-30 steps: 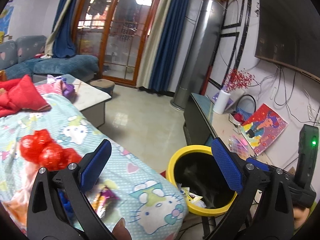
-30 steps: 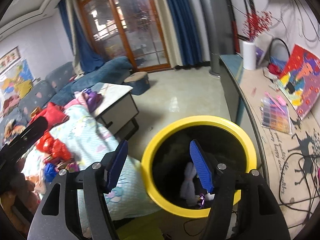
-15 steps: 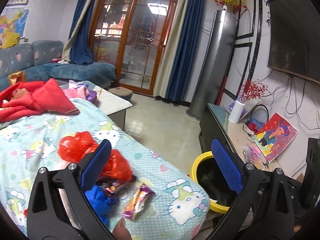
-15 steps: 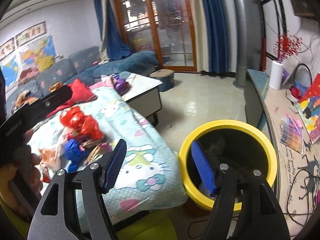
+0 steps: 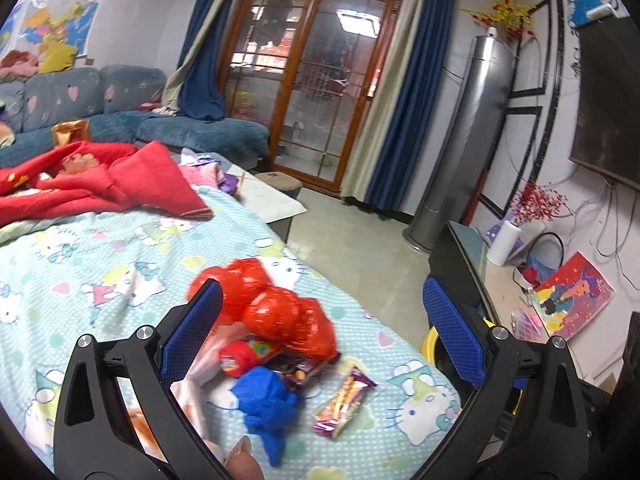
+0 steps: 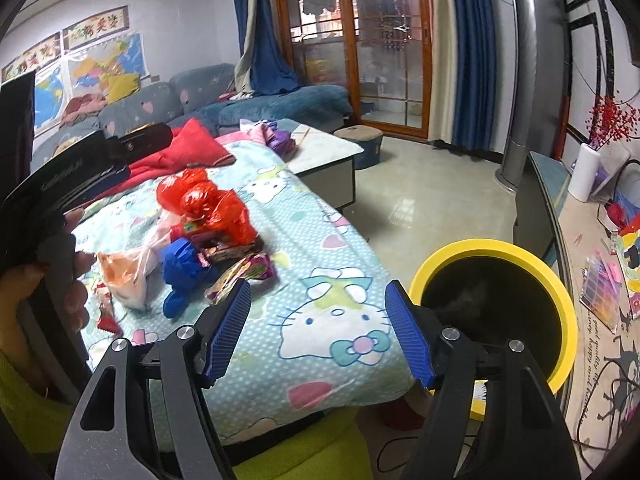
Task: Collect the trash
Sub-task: 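Move both open tools back to the trash pile on the bed, then grasp the red plastic bag with left tool while right tool grasps purple snack wrapper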
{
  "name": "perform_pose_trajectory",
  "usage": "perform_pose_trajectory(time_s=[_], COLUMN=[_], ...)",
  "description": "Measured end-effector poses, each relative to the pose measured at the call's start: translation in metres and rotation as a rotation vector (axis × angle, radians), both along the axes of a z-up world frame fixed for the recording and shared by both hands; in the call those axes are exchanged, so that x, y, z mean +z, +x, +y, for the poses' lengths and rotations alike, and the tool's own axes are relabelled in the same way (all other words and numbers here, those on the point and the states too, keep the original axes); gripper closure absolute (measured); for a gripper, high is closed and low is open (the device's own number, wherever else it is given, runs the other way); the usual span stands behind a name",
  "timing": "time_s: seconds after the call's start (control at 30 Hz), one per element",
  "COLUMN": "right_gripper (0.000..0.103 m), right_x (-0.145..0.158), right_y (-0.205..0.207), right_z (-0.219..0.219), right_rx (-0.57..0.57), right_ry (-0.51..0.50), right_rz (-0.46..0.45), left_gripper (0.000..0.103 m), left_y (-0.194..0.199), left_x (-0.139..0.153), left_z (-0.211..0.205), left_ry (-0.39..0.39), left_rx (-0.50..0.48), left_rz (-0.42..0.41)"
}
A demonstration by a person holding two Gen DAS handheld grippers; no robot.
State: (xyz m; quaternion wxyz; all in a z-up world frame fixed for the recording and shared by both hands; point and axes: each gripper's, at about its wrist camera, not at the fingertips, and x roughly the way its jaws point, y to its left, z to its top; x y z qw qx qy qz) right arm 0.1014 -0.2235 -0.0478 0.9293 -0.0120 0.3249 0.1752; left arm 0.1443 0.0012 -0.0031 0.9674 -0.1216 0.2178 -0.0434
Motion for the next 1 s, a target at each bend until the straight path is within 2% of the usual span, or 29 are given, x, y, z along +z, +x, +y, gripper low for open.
perform_pose_trajectory(time_s=[0.5,1.0], right_gripper=[0.036,0.036], right_x=[-0.016,-0.038], right_y=[0.016,0.055], right_z=[0.041,0.082], right_rx=[0.075,0.094], right_ry=[-0.002,0.033], right_rz=[0.059,0.154], left_gripper=[0.011,0.013], left_y=[0.017,0.045], left_x=[-0.017,-0.039], left_z=[0.043,0.067], left_ry=[-0.028,-0.162], left_rx=[0.089,0.078], left_rz=[0.072,0.149])
